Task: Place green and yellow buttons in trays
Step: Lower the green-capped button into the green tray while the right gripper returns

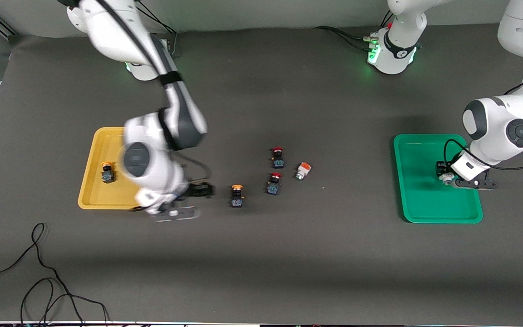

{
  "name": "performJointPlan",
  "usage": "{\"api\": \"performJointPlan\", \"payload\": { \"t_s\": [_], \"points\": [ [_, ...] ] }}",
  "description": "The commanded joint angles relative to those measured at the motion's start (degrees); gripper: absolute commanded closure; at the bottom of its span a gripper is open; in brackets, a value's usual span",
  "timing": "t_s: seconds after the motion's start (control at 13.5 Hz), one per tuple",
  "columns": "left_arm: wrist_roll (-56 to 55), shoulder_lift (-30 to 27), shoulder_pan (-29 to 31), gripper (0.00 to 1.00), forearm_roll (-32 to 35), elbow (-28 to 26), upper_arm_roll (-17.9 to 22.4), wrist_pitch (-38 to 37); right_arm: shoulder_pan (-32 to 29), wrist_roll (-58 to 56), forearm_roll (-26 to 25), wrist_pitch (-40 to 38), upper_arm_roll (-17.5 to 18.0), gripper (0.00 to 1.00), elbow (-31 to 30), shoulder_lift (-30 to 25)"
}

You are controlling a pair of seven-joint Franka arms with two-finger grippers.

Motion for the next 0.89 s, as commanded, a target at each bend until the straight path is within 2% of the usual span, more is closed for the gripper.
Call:
{"api": "performJointPlan", "payload": {
  "t_s": [0.0,0.22,0.37,0.52,0.67,0.74,0.82],
  "points": [
    [0.5,-1.0,0.2,0.01,0.9,-0.1,-0.4,-0.1,1.0,9.9,-1.1,-0.8,1.0,0.0,8.7,7.2],
    [0.4,-2.0,0.1,0.0,0.9,0.2,-0.4,-1.0,1.8,12.1,-1.0,4.3,1.1,0.0,8.8,10.2],
    [0.6,-5.9,-0.2,0.0,0.9,0.9,-0.7,-6.2,2.4,12.1,-1.0,8.2,1.1,0.0,8.6,13.0],
    [0.2,-11.4,-1.6,0.0,0.9,3.7,-2.1,-16.1,2.6,12.1,-1.0,10.8,1.1,0.0,8.6,14.8],
    [-0.3,-14.5,-3.2,0.0,0.2,9.8,-2.9,-28.4,2.6,12.1,-1.0,12.1,1.1,0.01,8.4,15.8],
    [-1.0,-14.9,-4.4,0.0,-0.3,14.5,-3.6,-34.6,2.6,12.1,-1.0,12.2,1.1,0.09,8.4,15.8],
    [-2.6,-14.5,-5.8,0.0,-1.5,19.9,-4.0,-41.2,2.6,12.1,-1.0,12.2,1.1,0.13,8.4,15.9]
  ]
}}
